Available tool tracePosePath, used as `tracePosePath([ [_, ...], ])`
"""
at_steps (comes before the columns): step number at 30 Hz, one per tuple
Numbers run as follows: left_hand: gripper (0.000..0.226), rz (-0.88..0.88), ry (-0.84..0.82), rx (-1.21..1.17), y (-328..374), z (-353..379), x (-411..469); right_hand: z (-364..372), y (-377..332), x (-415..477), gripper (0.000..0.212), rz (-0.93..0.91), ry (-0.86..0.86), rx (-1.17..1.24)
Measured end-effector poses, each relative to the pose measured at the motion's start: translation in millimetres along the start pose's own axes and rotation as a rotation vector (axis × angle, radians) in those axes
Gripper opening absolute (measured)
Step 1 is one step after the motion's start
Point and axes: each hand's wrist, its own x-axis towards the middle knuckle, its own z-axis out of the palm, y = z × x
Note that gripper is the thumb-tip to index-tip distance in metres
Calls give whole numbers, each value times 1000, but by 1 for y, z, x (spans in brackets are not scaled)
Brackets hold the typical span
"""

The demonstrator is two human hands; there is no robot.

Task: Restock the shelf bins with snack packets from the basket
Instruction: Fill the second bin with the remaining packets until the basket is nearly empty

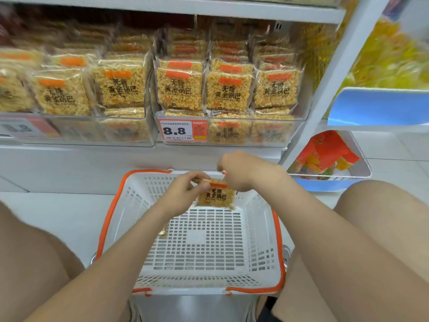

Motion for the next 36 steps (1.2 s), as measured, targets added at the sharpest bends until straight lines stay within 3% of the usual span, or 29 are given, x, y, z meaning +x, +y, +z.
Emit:
tracePosePath([
  [5, 17, -22, 57, -404, 55, -13, -9, -18, 21, -18, 31, -15, 173, 152],
  [8, 17, -7, 84, -453, 75, -18, -11, -28, 25, -29, 26, -41, 280, 235],
  [13, 17, 28, 105, -432, 89, -23, -14, -34, 25, -39, 29, -94, 297, 298],
  [16, 23, 129, 159, -404, 105, -25, -13, -41, 21, -41, 30, -187, 361, 325],
  [19, 27, 260, 330, -244, 120, -28, -8, -52, 24, -42, 30, -234, 550, 355],
  [22, 23, 439, 561, 82, 133, -28, -7, -64, 35, -48, 35, -128, 890, 278],
  [24, 24, 554, 593, 258, 140, -28, -4, -70, 43, -54, 34, -61, 1115, 237],
  [26, 32, 600, 540, 386, 143, -29, 5, -75, 54, -53, 36, 7, 1237, 159],
  [32, 60, 473, 346, 723, 145, -30, 23, -79, 76, -36, 47, 188, 1221, 93],
  [36, 77, 400, 362, 959, 140, -32, 27, -87, 87, -34, 53, 261, 1158, 90],
])
